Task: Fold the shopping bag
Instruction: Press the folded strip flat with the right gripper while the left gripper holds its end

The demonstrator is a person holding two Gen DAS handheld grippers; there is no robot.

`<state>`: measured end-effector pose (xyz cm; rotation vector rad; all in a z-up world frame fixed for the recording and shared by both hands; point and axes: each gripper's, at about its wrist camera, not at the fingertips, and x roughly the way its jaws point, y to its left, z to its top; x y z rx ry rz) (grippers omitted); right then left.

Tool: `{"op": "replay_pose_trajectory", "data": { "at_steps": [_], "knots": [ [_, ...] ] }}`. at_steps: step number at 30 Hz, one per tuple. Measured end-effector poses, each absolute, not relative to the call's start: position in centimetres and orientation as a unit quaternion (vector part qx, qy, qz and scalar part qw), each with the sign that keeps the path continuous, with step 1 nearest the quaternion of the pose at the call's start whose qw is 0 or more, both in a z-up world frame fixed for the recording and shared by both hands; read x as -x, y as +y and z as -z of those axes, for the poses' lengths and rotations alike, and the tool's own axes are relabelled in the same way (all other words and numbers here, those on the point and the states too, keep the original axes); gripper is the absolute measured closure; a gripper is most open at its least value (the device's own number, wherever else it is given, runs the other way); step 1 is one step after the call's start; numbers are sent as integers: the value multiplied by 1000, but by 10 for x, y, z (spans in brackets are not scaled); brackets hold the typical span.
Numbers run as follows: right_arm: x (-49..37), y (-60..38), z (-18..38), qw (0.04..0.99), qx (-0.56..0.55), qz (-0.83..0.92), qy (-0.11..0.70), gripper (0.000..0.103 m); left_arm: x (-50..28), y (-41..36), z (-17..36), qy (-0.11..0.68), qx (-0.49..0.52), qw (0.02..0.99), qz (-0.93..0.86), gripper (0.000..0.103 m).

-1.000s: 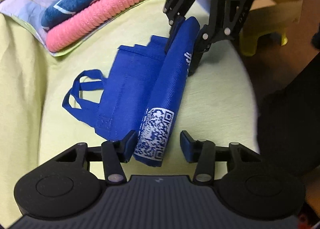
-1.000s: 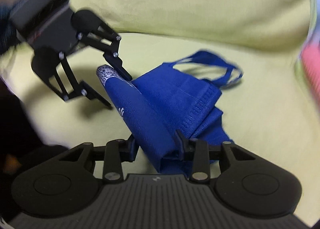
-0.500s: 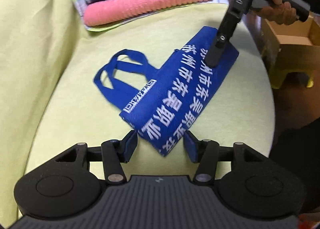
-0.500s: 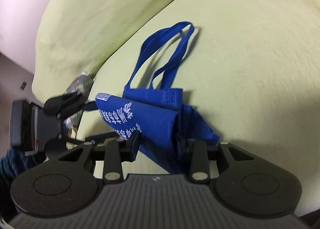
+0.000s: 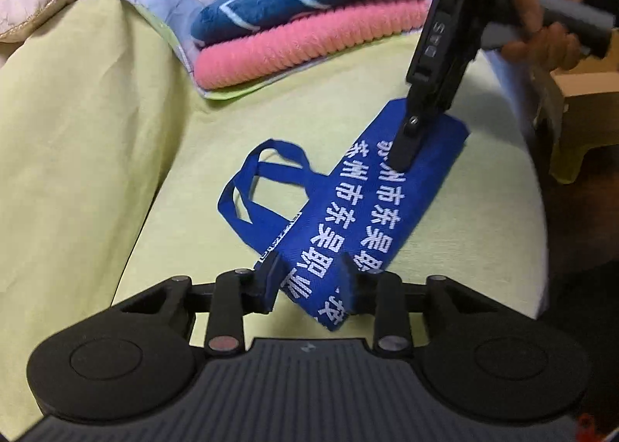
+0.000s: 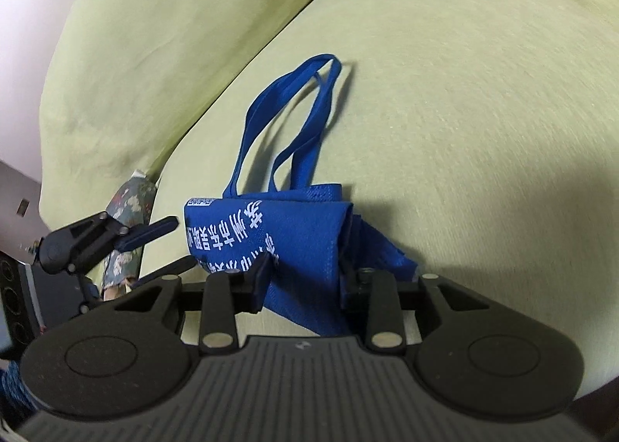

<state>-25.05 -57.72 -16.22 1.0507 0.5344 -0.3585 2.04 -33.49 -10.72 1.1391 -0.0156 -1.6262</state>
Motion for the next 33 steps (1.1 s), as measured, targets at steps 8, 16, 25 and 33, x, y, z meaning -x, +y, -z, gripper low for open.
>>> {"op": "replay_pose_trajectory", "data": {
  "at_steps": [8,16,25,33],
  "knots": [
    [248,-593,168,767,-564,187,240,77,-29,-365,112,41,-471,548,690,67],
    [240,-581,159,774,-543,231,231,74,-37,-386,111,103,-469,544,688,68],
    [215,-471,114,879,-117,400,232,63,-37,-386,113,106,-469,545,687,68],
    [183,-468,136,883,-85,366,282,67,-36,-386,115,109,-462,553,685,68]
  ]
}}
